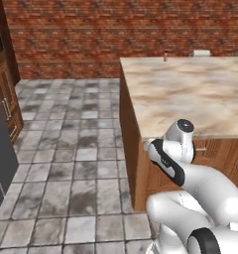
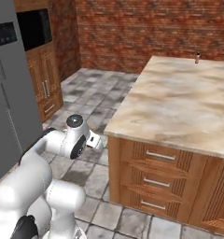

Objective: Place the large bottle from the dining counter next to the other large bottle outside the sink, and place the small bottle from the dining counter next to the other small bottle inside the sink.

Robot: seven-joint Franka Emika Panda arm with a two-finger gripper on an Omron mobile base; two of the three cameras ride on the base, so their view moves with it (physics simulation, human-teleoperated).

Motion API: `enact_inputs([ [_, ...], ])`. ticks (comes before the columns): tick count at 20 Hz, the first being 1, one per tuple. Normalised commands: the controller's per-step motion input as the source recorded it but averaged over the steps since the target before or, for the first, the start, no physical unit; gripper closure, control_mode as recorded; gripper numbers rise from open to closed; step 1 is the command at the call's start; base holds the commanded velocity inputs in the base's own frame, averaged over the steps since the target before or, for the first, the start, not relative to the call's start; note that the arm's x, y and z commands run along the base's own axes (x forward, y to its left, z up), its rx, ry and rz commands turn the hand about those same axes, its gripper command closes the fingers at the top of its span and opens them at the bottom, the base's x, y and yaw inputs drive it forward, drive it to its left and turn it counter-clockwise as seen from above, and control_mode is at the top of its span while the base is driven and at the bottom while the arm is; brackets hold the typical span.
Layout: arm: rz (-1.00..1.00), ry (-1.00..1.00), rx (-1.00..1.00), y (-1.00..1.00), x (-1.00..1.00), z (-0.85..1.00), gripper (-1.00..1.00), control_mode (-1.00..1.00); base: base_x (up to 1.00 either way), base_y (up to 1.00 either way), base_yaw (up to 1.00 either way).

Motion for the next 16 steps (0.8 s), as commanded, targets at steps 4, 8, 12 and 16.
enact_inputs([
  [4, 0.0, 0.0, 0.0, 0.0, 0.0, 0.0, -1.0, 1.0, 0.0, 1.0, 0.01],
  [8, 0.0, 0.0, 0.0, 0.0, 0.0, 0.0, -1.0, 1.0, 0.05, 0.96, 0.02],
  [12, 0.0, 0.0, 0.0, 0.0, 0.0, 0.0, -1.0, 1.0, 0.25, 0.75, 0.01],
  [16, 0.0, 0.0, 0.0, 0.0, 0.0, 0.0, -1.0, 1.0, 0.56, 0.31, 0.0],
])
